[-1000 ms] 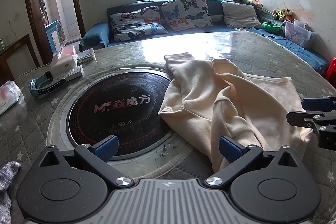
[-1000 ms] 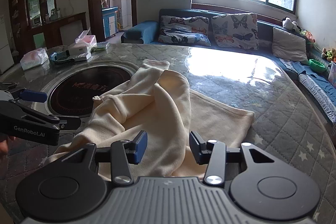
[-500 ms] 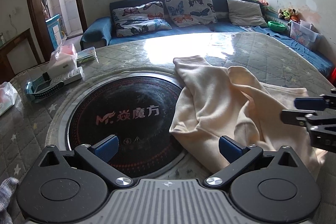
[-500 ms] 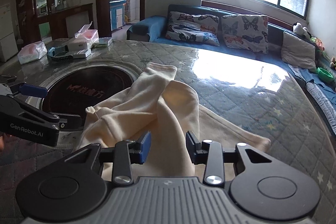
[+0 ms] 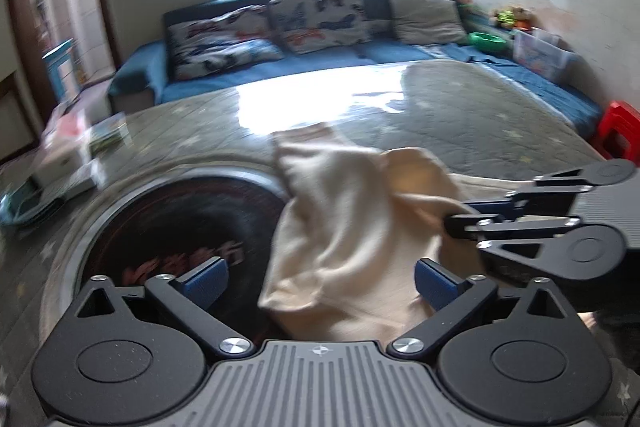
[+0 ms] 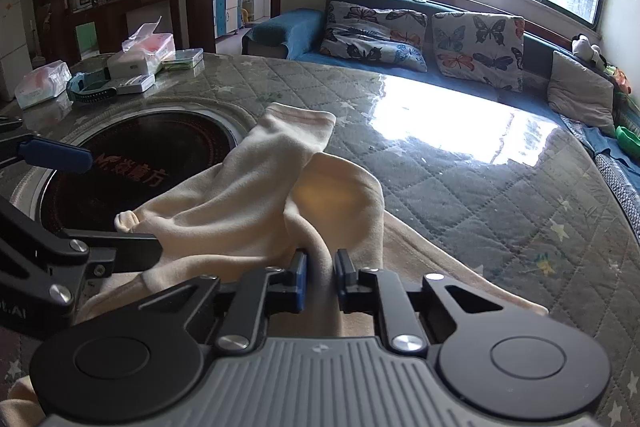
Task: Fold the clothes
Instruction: 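Close the right gripper on the sweatshirt hem while the left gripper grasps it too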
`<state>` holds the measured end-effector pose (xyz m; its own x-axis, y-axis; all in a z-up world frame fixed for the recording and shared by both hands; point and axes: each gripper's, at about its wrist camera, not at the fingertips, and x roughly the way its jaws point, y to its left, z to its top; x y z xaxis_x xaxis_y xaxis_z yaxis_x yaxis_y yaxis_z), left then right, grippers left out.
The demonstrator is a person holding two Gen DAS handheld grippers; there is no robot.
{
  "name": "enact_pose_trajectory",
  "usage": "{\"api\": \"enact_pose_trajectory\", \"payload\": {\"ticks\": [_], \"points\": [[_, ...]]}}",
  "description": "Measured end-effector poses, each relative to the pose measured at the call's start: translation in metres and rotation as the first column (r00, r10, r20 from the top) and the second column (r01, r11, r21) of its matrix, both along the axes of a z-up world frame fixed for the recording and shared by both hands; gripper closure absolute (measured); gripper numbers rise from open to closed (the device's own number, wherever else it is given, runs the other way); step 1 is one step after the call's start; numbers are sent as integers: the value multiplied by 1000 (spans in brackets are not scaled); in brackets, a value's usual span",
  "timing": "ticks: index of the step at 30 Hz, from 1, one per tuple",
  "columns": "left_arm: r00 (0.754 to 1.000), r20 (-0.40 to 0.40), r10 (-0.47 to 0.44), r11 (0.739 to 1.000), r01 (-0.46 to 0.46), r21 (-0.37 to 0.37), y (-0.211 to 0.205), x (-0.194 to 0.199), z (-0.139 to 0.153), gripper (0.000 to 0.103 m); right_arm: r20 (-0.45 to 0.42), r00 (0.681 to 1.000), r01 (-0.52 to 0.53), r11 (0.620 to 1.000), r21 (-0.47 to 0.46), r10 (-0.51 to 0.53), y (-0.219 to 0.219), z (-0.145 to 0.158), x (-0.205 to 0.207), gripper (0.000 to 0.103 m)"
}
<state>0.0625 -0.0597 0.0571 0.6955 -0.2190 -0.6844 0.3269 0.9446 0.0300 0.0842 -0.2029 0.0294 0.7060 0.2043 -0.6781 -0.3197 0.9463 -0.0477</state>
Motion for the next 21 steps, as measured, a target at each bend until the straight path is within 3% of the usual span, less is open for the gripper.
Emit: {"api": "enact_pose_trajectory", "payload": {"ticks": [5, 8, 11, 12, 14, 15, 21], "points": [[993, -6, -116, 992, 115, -48, -15, -1, -1, 20, 5, 1000, 16, 1000, 22, -16, -14, 0, -4, 97], [987, -25, -156, 988, 156, -16, -26, 3, -10, 33, 11, 999, 31, 999, 34, -31, -24, 3, -6, 97], [980, -70, -187, 982, 188, 2, -33, 11, -24, 60, 18, 999, 47, 998, 36, -48, -32, 5, -10, 97], [978, -85, -191, 981, 193, 7, -34, 13, -28, 78, 21, 998, 53, 998, 39, -53, -35, 6, -12, 97], [979, -84, -186, 982, 186, -4, -30, 13, -32, 82, 29, 997, 66, 997, 45, -67, -41, 9, -17, 97], [980, -75, -182, 983, 182, -14, -26, 12, -31, 89, 38, 996, 77, 996, 47, -79, -46, 12, -22, 97], [995, -43, -94, 995, 93, -34, 5, -7, -19, 92, 76, 986, 146, 988, 59, -150, -71, 23, -46, 97]]}}
